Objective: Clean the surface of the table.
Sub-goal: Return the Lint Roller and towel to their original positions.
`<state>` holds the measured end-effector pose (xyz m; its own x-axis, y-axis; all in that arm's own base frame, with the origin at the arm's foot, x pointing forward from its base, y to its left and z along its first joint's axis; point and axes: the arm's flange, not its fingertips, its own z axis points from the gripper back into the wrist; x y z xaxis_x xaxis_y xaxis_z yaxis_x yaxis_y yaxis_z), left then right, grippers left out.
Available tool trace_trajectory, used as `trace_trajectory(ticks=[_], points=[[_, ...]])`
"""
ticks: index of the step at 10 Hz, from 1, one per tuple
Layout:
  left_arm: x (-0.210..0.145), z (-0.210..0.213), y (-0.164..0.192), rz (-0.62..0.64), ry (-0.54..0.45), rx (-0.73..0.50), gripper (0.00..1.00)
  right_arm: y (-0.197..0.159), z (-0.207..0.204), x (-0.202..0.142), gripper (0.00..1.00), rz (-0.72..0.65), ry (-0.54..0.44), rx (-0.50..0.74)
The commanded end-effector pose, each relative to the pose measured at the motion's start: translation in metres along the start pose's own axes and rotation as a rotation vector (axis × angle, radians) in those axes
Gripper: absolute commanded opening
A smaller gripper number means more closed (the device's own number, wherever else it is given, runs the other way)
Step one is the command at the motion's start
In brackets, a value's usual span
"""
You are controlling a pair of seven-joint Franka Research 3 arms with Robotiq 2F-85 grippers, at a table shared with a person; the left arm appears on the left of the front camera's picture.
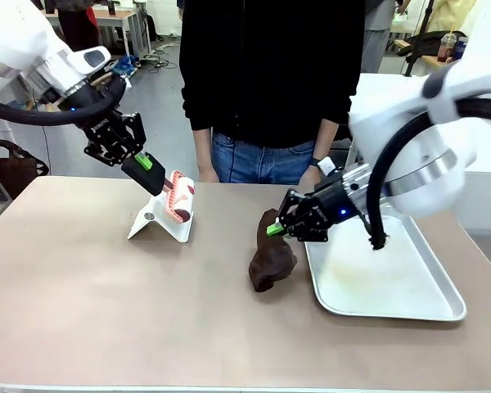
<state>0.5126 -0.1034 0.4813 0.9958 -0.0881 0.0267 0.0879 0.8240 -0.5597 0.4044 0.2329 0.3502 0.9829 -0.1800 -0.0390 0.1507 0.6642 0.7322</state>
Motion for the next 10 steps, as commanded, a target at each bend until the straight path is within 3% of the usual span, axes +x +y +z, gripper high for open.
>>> trace_trajectory(ticks=[1,10], points=[[0.020,0.001,0.000,0.068,0.003,0.044,0.22,0.015,-0.014,0.022,0.13,-0.032,-0.016,-0.086],[0.067,-0.026,0.007,0.058,0.127,0.125,0.22,-0.005,-0.033,0.039,0.13,-0.130,0.035,-0.098]])
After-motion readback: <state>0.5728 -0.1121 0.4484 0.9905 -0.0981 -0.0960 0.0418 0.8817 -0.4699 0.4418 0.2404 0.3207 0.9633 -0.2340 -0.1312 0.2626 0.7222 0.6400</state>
